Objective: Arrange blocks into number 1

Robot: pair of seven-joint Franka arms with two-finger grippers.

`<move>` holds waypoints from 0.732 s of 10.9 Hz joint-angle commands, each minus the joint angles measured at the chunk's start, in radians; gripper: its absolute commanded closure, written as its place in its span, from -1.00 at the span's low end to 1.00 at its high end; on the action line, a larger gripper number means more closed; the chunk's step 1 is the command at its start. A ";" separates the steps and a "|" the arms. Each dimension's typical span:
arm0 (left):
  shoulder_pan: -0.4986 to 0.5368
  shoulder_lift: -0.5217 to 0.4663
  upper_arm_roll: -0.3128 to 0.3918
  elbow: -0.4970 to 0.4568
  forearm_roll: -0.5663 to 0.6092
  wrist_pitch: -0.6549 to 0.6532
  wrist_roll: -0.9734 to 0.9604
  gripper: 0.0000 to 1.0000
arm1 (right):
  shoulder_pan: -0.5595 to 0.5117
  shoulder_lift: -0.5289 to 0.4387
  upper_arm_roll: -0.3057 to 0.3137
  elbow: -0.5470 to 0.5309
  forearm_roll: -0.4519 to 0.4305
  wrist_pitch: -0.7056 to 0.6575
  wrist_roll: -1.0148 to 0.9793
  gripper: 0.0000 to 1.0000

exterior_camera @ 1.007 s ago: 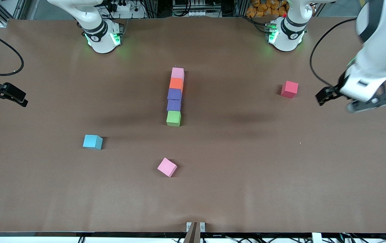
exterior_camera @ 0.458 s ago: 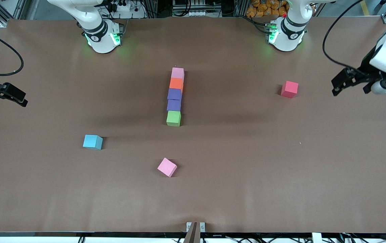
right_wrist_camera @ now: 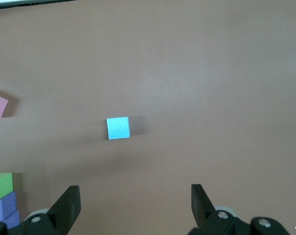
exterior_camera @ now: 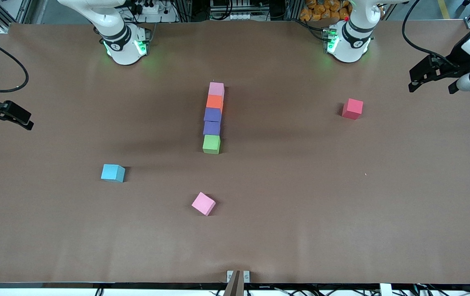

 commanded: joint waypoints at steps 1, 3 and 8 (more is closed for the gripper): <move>0.014 0.021 0.002 0.036 -0.017 -0.028 0.034 -1.00 | -0.002 -0.026 0.003 0.005 0.018 -0.032 0.004 -1.00; 0.014 0.021 0.002 0.036 -0.026 -0.028 0.036 -1.00 | 0.004 -0.038 0.002 0.004 0.018 -0.052 0.005 -1.00; 0.013 0.024 0.002 0.036 -0.028 -0.028 0.034 -1.00 | 0.006 -0.038 -0.005 0.006 0.023 -0.057 0.004 -1.00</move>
